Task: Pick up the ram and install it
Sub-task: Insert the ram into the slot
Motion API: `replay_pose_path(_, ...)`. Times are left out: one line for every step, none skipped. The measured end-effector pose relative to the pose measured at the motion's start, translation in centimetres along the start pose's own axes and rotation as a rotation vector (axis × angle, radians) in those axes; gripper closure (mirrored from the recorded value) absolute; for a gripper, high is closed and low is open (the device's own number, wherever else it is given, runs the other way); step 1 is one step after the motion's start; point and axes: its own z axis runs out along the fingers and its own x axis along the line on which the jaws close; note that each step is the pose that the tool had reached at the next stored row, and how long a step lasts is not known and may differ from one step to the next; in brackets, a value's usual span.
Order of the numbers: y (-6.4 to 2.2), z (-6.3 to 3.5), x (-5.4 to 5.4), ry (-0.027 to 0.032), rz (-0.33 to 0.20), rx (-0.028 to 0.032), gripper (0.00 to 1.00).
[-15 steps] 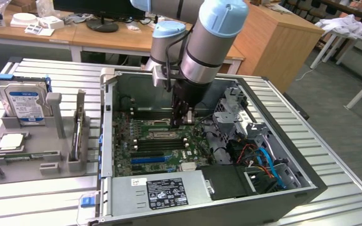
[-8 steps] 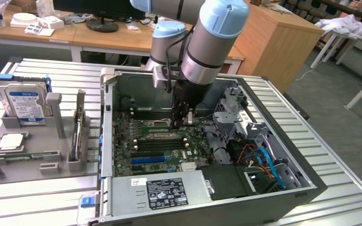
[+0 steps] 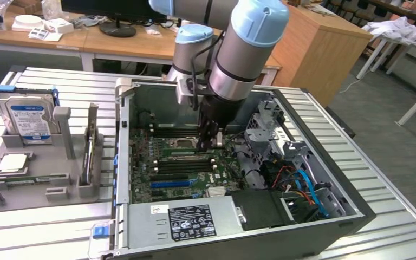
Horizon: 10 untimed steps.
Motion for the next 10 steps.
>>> replay_pose_path(0.00,-0.01,0.09,0.0000,0.000,0.0000,0.88)
replay_pose_path(0.00,-0.01,0.10,0.0000,0.000,0.0000,0.88)
replay_pose_path(0.00,-0.01,0.10,-0.0001,0.000,0.0000,0.88)
replay_pose_path(0.00,-0.01,0.10,0.0000,0.000,0.0000,0.88)
replay_pose_path(0.00,-0.01,0.10,0.0000,0.000,0.0001,0.88)
replay_pose_path(0.00,-0.01,0.10,0.0000,0.000,0.0000,0.88)
replay_pose_path(0.00,0.00,0.10,0.0000,0.000,0.0000,0.88)
replay_pose_path(0.00,0.07,0.11,-0.0001,0.000,0.0001,0.88)
replay_pose_path(-0.01,0.16,0.12,0.0000,0.000,0.0001,0.88)
replay_pose_path(-0.01,0.25,0.13,0.0000,0.000,0.0000,0.88)
